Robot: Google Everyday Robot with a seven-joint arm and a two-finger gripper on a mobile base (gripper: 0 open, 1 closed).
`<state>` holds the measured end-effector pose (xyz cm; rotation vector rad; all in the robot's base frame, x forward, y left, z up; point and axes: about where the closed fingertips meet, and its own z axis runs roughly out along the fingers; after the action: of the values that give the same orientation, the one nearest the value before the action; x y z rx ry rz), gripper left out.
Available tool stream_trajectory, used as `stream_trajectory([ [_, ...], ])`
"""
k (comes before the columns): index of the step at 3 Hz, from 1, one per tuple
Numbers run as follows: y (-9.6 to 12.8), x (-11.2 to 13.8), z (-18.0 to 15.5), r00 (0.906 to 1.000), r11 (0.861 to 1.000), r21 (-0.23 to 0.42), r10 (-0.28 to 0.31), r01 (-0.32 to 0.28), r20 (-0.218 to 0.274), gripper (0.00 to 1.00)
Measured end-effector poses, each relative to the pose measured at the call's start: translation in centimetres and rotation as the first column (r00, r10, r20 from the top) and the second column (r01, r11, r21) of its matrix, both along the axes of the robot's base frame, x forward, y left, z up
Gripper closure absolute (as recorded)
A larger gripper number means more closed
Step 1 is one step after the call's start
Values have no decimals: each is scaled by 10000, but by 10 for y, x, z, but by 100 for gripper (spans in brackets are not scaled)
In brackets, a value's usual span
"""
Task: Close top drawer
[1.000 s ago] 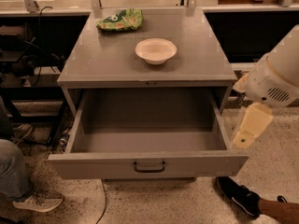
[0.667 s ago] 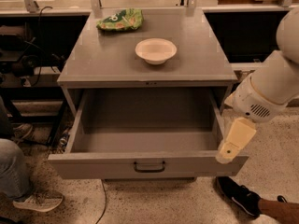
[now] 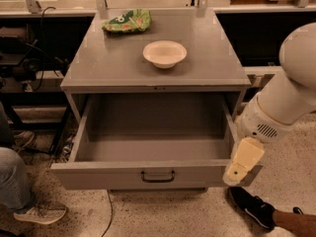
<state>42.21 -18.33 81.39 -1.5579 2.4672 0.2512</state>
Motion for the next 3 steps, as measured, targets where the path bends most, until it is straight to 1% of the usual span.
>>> stream_trajectory([
  [1,4,-33,-31,9941,9949,-236,-986,976,-449,18],
  [2,1,-53,-82,9751,9775,-364,-2099,2078,-716,49],
  [3,-3,-46,-117,9623,9644,-131,-2646,2643,-637,72],
])
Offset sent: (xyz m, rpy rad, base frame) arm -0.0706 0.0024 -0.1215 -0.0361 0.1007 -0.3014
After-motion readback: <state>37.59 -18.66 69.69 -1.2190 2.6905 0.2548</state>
